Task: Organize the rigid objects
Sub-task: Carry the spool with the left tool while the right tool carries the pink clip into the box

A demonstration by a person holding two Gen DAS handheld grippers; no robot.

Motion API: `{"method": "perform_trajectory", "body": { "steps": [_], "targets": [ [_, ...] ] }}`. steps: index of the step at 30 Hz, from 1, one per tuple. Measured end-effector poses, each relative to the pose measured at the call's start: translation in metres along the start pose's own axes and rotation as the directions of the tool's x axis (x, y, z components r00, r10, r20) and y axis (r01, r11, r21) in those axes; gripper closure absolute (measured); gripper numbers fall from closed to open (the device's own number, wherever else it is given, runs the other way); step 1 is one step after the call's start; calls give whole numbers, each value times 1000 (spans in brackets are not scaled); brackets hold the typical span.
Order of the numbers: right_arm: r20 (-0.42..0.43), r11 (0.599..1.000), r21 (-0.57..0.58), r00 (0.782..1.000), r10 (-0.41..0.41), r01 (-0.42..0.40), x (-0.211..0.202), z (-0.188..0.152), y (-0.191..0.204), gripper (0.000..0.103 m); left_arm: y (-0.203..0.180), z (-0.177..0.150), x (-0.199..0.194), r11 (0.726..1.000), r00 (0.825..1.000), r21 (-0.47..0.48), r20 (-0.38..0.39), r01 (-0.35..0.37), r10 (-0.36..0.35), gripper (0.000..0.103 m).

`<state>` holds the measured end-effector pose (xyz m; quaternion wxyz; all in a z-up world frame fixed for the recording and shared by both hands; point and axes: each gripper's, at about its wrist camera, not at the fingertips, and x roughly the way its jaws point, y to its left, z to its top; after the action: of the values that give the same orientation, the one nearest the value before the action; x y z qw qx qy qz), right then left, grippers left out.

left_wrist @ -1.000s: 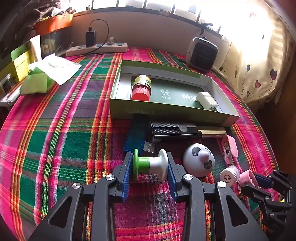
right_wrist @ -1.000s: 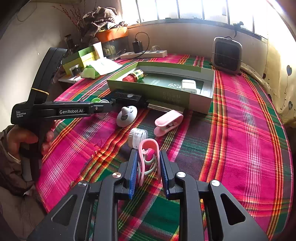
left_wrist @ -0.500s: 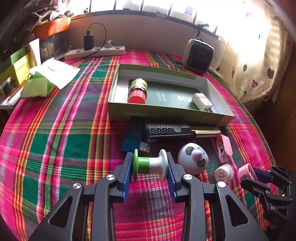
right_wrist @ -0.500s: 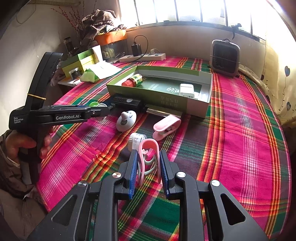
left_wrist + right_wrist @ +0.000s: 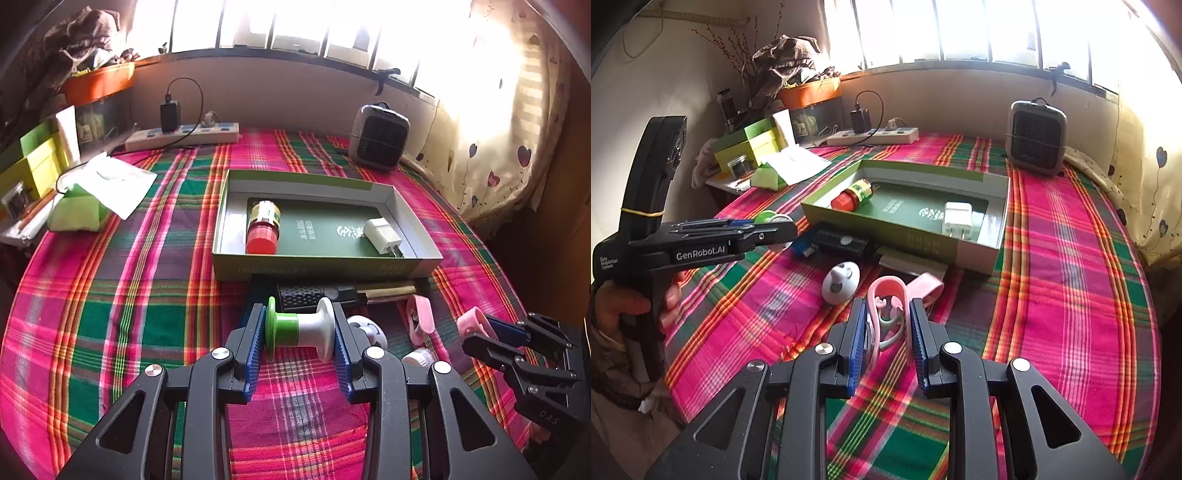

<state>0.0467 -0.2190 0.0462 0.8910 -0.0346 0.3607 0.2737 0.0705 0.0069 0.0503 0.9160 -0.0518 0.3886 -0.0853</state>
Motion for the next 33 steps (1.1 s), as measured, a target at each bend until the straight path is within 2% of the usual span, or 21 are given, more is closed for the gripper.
{"method": "perform_trajectory", "body": {
  "steps": [15,22,33],
  "targets": [
    [26,999,13,999,-43,43,20,49,-10,79,-7,39,13,998,998,19,15,66,-66,71],
    [-9,998,47,999,-47,47,49,69,-25,79,-9,55,38,996,996,31,-8,88,-88,71],
    [-68,998,63,997,-24,28,88,87,-39,79,-6,71,75,996,995,34,-50,84,-82,71]
  ]
}}
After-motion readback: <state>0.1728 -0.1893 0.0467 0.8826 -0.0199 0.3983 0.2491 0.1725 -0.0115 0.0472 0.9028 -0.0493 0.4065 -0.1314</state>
